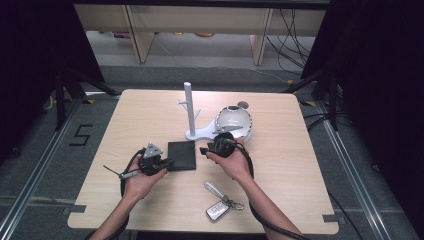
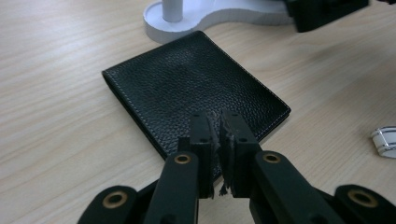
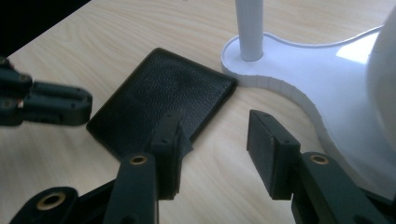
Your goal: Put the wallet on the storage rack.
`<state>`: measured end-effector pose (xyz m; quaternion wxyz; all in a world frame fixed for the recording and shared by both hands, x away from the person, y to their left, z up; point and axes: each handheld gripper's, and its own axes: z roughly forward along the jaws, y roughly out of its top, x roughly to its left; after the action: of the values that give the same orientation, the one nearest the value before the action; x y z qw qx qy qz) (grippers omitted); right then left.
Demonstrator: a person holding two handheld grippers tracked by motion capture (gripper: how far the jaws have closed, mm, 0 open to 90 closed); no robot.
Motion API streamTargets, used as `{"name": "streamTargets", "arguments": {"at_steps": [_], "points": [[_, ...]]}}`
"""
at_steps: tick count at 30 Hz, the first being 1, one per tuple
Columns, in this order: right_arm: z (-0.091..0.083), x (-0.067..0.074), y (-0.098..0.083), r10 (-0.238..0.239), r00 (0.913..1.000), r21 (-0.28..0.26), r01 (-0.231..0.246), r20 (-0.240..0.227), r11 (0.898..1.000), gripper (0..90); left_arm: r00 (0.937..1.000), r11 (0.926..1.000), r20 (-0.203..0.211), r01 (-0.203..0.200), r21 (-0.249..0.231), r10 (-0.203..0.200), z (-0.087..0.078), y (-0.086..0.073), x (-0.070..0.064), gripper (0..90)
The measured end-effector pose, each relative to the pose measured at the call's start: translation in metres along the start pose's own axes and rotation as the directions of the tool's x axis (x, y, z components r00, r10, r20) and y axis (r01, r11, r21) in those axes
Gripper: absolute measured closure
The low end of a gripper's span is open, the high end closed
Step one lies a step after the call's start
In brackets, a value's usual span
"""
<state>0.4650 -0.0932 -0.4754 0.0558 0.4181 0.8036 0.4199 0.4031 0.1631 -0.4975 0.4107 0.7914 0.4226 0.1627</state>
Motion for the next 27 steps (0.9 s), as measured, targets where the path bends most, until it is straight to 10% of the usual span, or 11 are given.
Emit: {"name": "streamTargets", "arguments": {"at_steps": [11, 27], "points": [[0.050, -0.003, 0.029, 0.038, 0.9993, 0.123, -0.037, 0.000, 0.992, 45.4, 0.9998, 0.9993, -0.019, 0.010, 0.035, -0.009, 0.011, -0.007, 0.000, 86.8], [0.075, -0.003, 0.030, 0.072, 0.9974, 0.144, -0.073, 0.010, 0.987, 42.8, 0.9995, 0.9995, -0.022, -0.023, 0.023, 0.023, 0.012, -0.009, -0.002, 89.1]]}}
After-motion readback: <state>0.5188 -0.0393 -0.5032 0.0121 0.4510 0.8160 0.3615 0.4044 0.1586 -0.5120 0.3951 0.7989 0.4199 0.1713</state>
